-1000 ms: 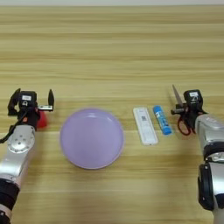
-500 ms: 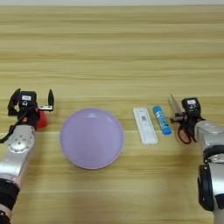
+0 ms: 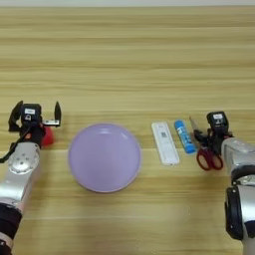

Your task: Move the objects on the table

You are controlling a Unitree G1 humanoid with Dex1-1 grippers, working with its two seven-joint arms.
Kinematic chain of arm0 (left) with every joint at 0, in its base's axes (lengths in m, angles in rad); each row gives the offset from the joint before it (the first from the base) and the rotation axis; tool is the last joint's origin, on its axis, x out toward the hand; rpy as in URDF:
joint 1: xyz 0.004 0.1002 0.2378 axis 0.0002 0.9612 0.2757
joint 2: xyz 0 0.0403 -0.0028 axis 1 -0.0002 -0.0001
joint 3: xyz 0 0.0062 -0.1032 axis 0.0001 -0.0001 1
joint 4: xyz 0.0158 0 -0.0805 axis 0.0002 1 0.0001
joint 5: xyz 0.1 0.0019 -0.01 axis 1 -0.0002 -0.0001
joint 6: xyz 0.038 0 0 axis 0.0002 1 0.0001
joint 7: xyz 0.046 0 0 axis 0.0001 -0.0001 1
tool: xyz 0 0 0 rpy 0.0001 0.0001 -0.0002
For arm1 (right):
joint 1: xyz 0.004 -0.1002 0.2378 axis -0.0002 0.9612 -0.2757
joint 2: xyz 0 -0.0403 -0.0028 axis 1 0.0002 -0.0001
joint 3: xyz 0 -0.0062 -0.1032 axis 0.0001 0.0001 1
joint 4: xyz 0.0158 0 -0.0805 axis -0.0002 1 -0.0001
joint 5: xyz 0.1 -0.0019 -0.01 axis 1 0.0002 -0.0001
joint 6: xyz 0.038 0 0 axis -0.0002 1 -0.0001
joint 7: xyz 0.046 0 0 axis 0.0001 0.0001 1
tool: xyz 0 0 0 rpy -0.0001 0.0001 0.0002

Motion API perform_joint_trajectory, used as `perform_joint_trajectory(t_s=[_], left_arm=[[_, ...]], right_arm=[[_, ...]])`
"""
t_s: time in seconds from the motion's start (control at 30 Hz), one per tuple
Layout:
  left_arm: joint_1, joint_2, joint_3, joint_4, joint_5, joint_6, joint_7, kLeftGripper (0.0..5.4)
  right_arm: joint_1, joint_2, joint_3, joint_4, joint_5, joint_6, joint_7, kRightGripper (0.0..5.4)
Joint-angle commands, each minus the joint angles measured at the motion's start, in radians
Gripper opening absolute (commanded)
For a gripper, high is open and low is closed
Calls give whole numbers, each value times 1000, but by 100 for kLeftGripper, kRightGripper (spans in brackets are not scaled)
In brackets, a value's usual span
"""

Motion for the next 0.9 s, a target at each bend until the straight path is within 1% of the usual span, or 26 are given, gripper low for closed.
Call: perform_joint_trajectory(t_s=[0.03, 0.17, 0.27, 0.4, 0.43, 0.53, 0.6, 0.77, 0.9], left_arm=[[-5, 4, 0, -4, 3, 9, -2, 540], [-5, 4, 0, -3, 2, 9, -2, 540], [-5, 4, 1, -2, 2, 7, -2, 540], [-4, 8, 4, -1, 2, 7, -3, 540], [-4, 10, 5, 0, 2, 7, -3, 540], [-4, 17, 7, 3, 5, 9, -1, 540], [-4, 19, 8, 6, 5, 8, -1, 540], [-3, 25, 11, 7, 0, 6, -7, 540], [2, 32, 14, 8, -5, 4, -16, 540]], right_arm=[[-20, 4, -16, -41, 22, -26, 9, 314], [-16, 23, -27, -107, 51, -48, 36, 363], [4, 45, -30, -182, 69, -52, 42, 411], [62, 81, -24, -369, 98, -30, 53, 463], [80, 91, -20, -424, 104, -22, 51, 484], [143, 137, -3, -603, 125, 6, 45, 517], [171, 161, 7, -674, 133, 21, 40, 539], [224, 230, 27, -790, 148, 34, 11, 539], [260, 275, 58, -841, 133, 16, -9, 539]])
